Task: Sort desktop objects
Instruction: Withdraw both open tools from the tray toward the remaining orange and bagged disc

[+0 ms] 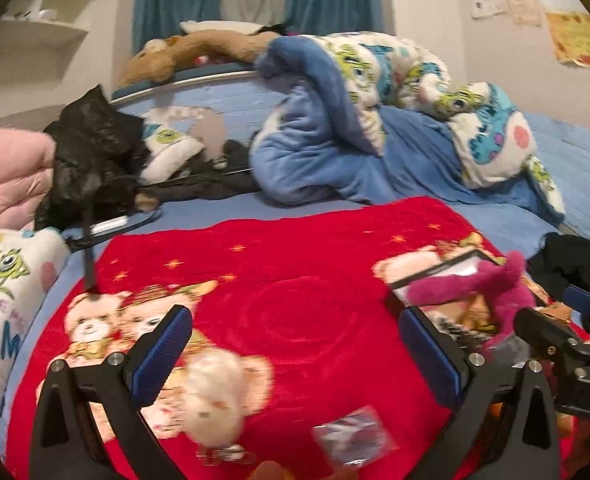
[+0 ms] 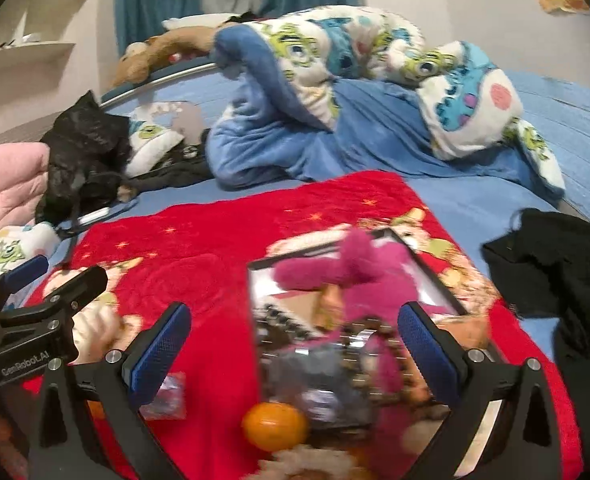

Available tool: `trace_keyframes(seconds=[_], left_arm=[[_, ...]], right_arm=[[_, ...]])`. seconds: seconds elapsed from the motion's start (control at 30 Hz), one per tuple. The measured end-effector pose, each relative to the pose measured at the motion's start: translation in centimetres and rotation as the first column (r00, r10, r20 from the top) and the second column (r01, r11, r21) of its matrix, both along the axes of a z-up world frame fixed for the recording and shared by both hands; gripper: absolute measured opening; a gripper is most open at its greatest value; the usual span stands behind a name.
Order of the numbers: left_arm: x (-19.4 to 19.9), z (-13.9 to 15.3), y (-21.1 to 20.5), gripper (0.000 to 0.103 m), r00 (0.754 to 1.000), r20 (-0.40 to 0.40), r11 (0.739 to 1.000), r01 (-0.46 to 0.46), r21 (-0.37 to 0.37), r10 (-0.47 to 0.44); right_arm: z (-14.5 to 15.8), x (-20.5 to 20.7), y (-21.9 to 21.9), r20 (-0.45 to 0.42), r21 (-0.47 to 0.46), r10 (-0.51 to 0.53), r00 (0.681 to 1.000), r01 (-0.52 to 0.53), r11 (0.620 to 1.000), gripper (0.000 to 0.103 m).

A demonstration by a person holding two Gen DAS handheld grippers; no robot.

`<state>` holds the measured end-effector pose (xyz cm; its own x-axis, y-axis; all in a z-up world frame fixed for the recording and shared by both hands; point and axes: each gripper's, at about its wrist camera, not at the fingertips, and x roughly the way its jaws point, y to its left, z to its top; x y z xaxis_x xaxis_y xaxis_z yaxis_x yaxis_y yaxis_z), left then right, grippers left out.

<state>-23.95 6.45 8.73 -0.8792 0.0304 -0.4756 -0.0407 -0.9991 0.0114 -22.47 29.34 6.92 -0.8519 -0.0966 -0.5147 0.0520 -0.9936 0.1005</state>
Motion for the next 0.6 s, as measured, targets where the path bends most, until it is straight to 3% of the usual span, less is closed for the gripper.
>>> trace_keyframes(seconds=[0.27,0.6], left_arm=[[-0.2,-0.8,-7.8,0.103,0.994,0.046,0.995,-0.097,0.020,0.096],[-0.5,-3.7,-9.2,0.103,0.990,0.100,0.993,-0.092,-0.072,0.099]], right_arm=[[0.3,-0.8,-6.7,0.002,-0.001,0.112,0.994,-0.112,0.994,0.103],[-1.6,-2.4,-11.3,0.074,-0.022,0.181,0.981,-0.180,0.983,0.103]])
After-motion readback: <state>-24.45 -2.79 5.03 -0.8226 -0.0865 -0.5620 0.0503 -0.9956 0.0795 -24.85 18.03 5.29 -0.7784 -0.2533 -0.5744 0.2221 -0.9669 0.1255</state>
